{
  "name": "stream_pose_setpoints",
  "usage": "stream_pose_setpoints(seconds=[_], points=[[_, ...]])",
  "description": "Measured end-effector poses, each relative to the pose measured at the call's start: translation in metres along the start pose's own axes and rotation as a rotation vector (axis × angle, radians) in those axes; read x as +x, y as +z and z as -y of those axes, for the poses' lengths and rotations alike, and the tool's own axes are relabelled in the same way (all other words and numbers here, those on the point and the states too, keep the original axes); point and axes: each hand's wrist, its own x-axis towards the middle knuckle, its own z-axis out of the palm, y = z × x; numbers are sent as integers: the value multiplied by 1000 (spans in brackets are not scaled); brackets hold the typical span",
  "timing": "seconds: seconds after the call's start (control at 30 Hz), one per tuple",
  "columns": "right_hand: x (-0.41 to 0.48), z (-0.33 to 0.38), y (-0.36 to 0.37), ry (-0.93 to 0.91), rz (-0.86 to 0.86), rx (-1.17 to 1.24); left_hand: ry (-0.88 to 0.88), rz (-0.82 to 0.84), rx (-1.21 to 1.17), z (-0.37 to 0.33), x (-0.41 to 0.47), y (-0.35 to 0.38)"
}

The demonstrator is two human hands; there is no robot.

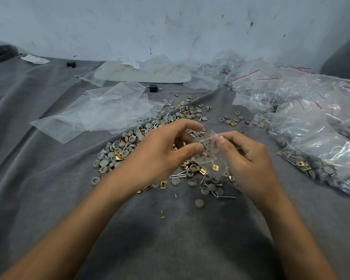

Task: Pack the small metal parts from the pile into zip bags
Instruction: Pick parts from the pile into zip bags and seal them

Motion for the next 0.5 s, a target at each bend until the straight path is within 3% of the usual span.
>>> stream_pose_setpoints(seconds=[0.1, 0.17, 0.37, 0.5], points=[[0, -1, -1, 15, -25, 29, -38, -79, -10, 13, 3, -10], [0, -1, -2, 19, -48, 29, -68, -110, 105, 23, 4, -17], [0, 0, -3, 27, -78, 39, -73, 142, 575, 40, 0, 1], [0, 0, -4, 25, -76, 44, 2, 168, 751, 48, 0, 13]])
